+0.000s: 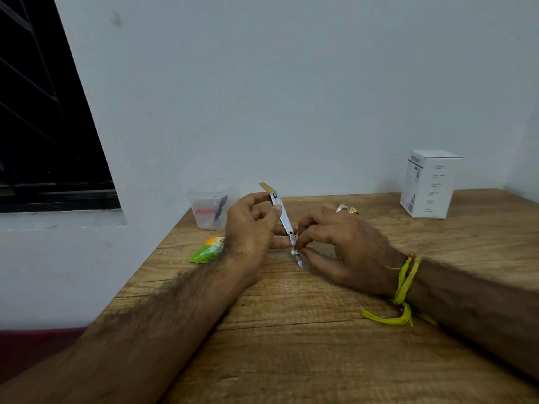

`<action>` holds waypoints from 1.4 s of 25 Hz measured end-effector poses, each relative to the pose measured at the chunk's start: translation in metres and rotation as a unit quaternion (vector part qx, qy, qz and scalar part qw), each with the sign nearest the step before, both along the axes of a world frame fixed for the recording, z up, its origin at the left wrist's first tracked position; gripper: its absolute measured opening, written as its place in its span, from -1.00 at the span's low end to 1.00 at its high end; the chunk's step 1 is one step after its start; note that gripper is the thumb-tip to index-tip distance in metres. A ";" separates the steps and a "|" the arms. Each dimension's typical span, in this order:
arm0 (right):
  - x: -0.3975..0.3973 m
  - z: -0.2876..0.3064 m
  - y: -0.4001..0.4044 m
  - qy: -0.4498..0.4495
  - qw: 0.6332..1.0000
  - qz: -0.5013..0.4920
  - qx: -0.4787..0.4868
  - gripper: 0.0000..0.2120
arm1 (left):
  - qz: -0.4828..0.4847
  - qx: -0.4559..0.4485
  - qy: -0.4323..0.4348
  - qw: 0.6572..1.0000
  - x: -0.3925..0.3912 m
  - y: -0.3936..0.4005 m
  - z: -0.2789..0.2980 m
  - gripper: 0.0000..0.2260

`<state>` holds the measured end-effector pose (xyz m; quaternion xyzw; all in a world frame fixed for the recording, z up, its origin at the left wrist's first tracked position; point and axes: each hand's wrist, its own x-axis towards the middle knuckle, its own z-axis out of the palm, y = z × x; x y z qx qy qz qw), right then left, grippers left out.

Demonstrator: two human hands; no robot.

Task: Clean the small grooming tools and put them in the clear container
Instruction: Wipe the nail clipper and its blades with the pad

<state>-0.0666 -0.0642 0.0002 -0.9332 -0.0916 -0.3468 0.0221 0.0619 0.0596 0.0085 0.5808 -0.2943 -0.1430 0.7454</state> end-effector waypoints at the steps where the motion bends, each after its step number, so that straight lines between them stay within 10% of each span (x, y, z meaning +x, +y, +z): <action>1: -0.002 0.000 -0.001 0.006 1.000 0.004 0.001 -0.93 | -0.001 0.000 0.000 1.000 -0.001 0.000 0.000 -0.79; 23: -0.011 0.004 0.006 0.094 0.995 0.037 -0.005 -0.92 | 0.005 0.009 -0.005 1.000 0.001 0.000 -0.001 -0.76; 26: -0.013 0.006 0.008 0.055 0.974 0.043 0.213 -0.95 | 0.000 0.006 0.000 1.000 0.001 -0.002 -0.002 -0.77; 30: -0.009 0.007 0.010 0.048 0.824 0.055 0.562 -0.90 | -0.001 0.007 -0.002 1.000 0.003 -0.002 -0.003 -0.78; 35: -0.010 0.008 0.009 0.058 0.817 0.030 0.573 -0.85 | -0.003 0.006 -0.009 1.000 0.002 -0.002 -0.002 -0.77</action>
